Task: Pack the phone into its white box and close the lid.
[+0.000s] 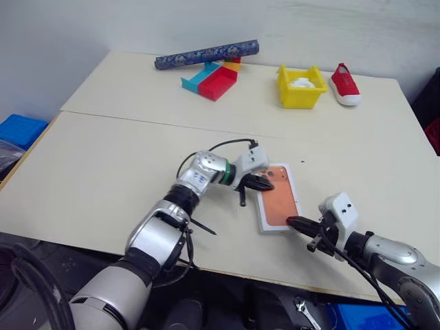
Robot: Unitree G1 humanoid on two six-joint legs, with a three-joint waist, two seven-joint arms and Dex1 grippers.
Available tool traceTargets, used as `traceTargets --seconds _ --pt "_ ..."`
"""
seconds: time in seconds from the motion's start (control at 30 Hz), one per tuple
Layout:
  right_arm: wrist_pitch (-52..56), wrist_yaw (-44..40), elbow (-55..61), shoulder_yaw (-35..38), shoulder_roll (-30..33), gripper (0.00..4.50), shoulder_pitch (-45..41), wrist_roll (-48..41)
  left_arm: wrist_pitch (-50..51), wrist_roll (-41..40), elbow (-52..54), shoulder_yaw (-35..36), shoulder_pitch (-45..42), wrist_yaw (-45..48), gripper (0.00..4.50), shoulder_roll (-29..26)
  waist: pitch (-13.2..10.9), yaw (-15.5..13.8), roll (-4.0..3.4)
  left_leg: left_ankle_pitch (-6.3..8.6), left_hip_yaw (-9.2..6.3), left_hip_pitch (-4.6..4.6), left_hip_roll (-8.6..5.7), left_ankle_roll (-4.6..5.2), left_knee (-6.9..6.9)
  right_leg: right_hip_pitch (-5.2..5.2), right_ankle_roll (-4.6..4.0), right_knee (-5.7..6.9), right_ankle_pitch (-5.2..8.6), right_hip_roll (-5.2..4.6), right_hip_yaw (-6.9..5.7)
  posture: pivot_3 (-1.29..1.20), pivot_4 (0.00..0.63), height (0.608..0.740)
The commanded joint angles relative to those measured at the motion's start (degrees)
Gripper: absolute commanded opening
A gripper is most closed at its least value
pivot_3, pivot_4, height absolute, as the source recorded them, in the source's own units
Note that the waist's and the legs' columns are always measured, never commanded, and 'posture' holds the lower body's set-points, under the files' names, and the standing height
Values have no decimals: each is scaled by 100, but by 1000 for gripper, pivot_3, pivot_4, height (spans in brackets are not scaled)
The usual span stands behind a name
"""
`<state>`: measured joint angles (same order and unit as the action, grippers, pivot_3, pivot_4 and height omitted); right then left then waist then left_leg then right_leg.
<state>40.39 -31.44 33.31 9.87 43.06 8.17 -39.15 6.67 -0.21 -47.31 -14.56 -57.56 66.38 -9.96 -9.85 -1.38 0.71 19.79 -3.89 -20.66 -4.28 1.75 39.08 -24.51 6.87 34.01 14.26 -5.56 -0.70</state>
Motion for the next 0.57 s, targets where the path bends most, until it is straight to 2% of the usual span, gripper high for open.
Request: traceTargets --seconds 0.03,0.1,0.27,0.4,0.57 --pt "-158 -569 125 628 372 902 53 -156 862 -527 1341 284 482 719 1162 -690 -6 47 -11 0 1 1 2 -1 -1 -3 -2 1 -1 1 5 0 150 740" --pt "-356 -1440 -26 1219 854 1575 245 -229 1791 -1122 2497 690 981 1167 1781 -1503 -10 40 -16 -1 -1 0 4 -3 0 -2 -3 0 -2 0 15 0 150 740" --pt "-373 -2990 -756 2512 1679 3157 407 -558 3388 -2377 4408 1636 1843 1603 3284 -3002 -14 8 -20 3 -10 -3 8 0 0 4 -7 -16 -3 -2 41 0 150 740" --pt "-174 -4016 -1473 3331 2146 4481 515 -686 3897 -2830 5053 2232 2239 1346 4494 -3727 -14 -47 -23 17 -18 2 7 15 -1 21 -8 -32 -3 -8 42 0 150 740" --pt "-372 -4603 -1912 3748 2318 4481 668 -332 3949 -3167 5398 2720 2678 1297 4494 -4290 -14 -29 -23 28 -21 5 9 11 -7 25 -9 -45 -3 -6 39 0 150 740"
